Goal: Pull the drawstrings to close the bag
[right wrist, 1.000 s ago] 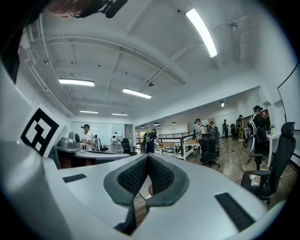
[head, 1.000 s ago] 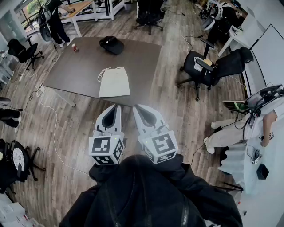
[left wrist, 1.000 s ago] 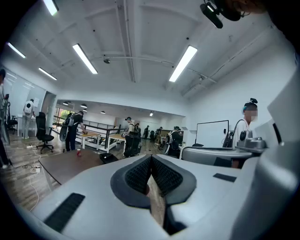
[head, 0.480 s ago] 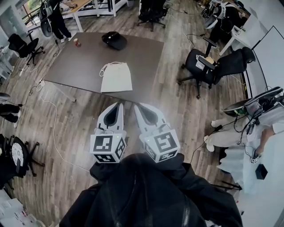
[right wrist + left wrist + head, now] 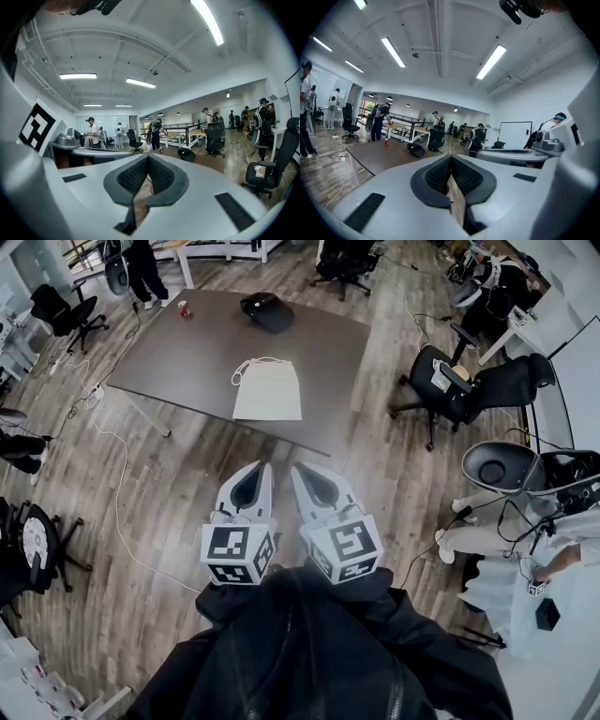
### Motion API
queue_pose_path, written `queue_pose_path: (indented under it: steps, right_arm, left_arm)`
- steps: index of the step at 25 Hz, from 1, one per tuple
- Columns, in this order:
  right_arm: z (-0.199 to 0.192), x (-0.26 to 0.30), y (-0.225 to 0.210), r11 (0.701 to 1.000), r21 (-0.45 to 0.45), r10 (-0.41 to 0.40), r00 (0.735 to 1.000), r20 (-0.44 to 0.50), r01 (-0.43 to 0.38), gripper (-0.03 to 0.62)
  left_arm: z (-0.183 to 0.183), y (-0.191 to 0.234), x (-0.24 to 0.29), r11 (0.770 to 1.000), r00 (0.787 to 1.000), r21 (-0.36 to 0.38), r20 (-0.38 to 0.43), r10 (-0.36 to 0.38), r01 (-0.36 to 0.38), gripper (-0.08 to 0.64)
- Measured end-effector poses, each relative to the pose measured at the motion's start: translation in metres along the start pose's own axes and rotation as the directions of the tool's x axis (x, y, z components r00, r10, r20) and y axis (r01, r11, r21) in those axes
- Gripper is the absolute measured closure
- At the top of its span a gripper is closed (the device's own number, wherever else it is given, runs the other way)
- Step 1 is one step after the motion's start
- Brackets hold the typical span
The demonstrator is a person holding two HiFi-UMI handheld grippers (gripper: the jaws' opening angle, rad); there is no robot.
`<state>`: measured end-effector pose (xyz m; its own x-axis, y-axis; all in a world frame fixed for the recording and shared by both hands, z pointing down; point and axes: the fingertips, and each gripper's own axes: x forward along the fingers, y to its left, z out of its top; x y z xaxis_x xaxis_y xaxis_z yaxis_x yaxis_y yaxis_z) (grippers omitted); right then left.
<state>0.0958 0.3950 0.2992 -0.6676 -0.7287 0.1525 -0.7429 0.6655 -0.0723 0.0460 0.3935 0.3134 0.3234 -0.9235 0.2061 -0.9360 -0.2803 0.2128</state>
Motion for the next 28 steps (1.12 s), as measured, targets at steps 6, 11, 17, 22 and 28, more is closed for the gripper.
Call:
queue_pose_path:
  steps: [6,11,17,22,28]
  right_arm:
    - [-0.025,0.017,0.029,1.0,0.011,0.021,0.999,-0.05,-0.02,0.571]
    - [-0.038,0.037,0.041,0.999,0.023,0.041,0.997,-0.063,-0.04,0.571]
    - [-0.044,0.064,0.026,0.999,0.024,0.036,0.995,-0.088,-0.034,0.571]
    - [-0.046,0.106,-0.005,0.997,0.05,0.064,0.995,-0.078,-0.06,0.571]
    - [-0.052,0.191,-0.072,0.995,0.083,0.07,0.992,-0.104,-0.061,0.571]
  left_arm:
    - [-0.026,0.026,-0.017,0.999,0.999,-0.034,-0.043,0.007,-0.008,0.528]
    - [-0.038,0.054,-0.018,0.998,0.998,-0.057,-0.065,0.016,-0.02,0.528]
    - [-0.038,0.074,0.008,0.998,0.997,-0.061,-0.074,0.014,-0.019,0.528]
    - [-0.036,0.1,0.05,0.996,0.995,-0.066,-0.087,0.047,-0.053,0.528]
    - [-0.034,0.15,0.142,0.993,0.99,-0.073,-0.116,0.084,-0.092,0.528]
